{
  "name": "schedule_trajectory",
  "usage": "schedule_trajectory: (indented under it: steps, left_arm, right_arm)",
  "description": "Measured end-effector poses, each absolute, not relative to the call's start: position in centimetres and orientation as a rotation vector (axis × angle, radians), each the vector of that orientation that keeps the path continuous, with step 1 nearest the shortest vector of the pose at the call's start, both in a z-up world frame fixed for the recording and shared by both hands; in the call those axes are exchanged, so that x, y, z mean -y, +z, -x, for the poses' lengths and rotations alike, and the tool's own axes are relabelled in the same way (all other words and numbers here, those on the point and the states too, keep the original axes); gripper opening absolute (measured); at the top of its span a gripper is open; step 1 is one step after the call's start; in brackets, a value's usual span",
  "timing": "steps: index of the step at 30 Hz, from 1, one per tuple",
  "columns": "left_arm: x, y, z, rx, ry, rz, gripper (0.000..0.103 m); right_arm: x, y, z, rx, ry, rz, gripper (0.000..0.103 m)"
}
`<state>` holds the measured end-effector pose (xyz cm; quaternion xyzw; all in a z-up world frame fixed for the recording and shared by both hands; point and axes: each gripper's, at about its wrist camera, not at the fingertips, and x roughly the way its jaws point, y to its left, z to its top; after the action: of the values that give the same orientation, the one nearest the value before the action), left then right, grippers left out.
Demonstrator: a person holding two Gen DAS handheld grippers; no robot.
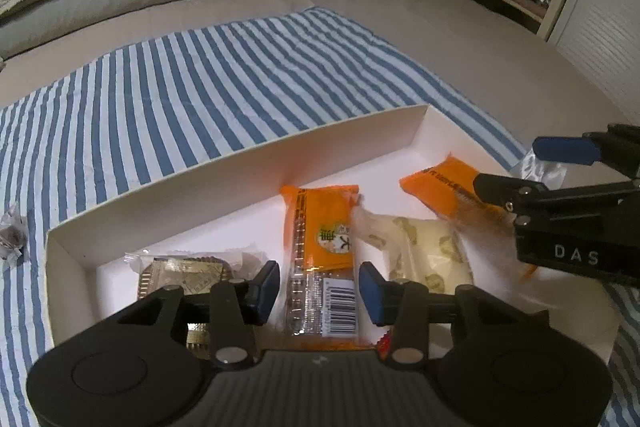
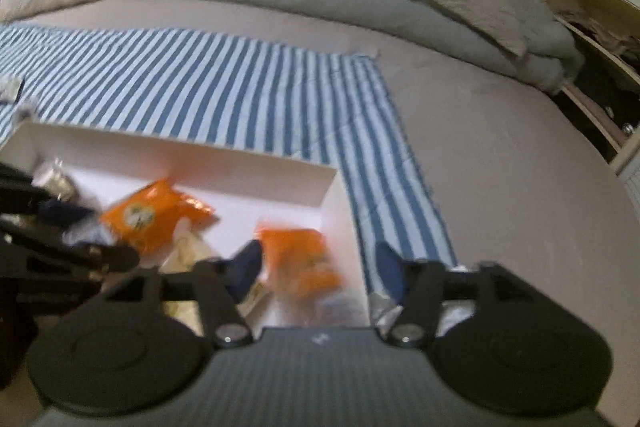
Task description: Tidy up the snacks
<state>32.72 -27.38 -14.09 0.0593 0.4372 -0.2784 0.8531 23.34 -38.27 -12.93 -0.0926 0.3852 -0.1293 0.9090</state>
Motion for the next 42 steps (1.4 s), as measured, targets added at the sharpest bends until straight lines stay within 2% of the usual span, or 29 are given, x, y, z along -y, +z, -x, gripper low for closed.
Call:
schedule_trajectory:
  steps: [11,18,21,23,26,29,31,42]
  left_arm:
    - [26.7,-11.5,-30.5,-0.88,-0.6,-0.125,0.047]
    - [25.6,-10.3,-29.3,-0.863,-0.589,-0.121,0.048]
    - [25.0,-9.8,-28.8,-0.853,-0.576,-0.122,0.067]
    - [24.5,-9.5,-28.6,-0.842,-0.558,-0.125,0.082]
    - [23.4,-9.0,-28.4,-0.833,-0.537,-0.115,0.092]
    - [22.2,-8.6,-28.2,-0.826,-0.506,-0.105,0.1]
    - [21.5,-8.4,-28.2,-0.821,-0.487,-0.1,0.103]
    - [16.2,-7.1,-28.4,-0.796,-0.381,-0.059,0.103]
  right_arm:
    - [39.8,-11.5,-21.8,-0.864,-0.209,0.034,0.072]
    - [40.0,-9.9,-19.0,-0.846,-0.193,-0.049,0.073]
    - [40.6,-9.7,-18.6,-0.849,-0.191,-0.083,0.076]
    - [40.5,-9.7,-18.4,-0.853,-0.199,-0.081,0.085]
    - [40.1,-9.6,-17.8,-0.842,-0.21,-0.06,0.101]
    - [39.8,-9.1,-17.2,-0.823,-0.215,-0.06,0.102]
    - [39.7,-8.9,-17.0,-0.817,-0.221,-0.063,0.103]
    - [37.4,-7.9,-17.8,-0.777,-0.19,-0.067,0.103]
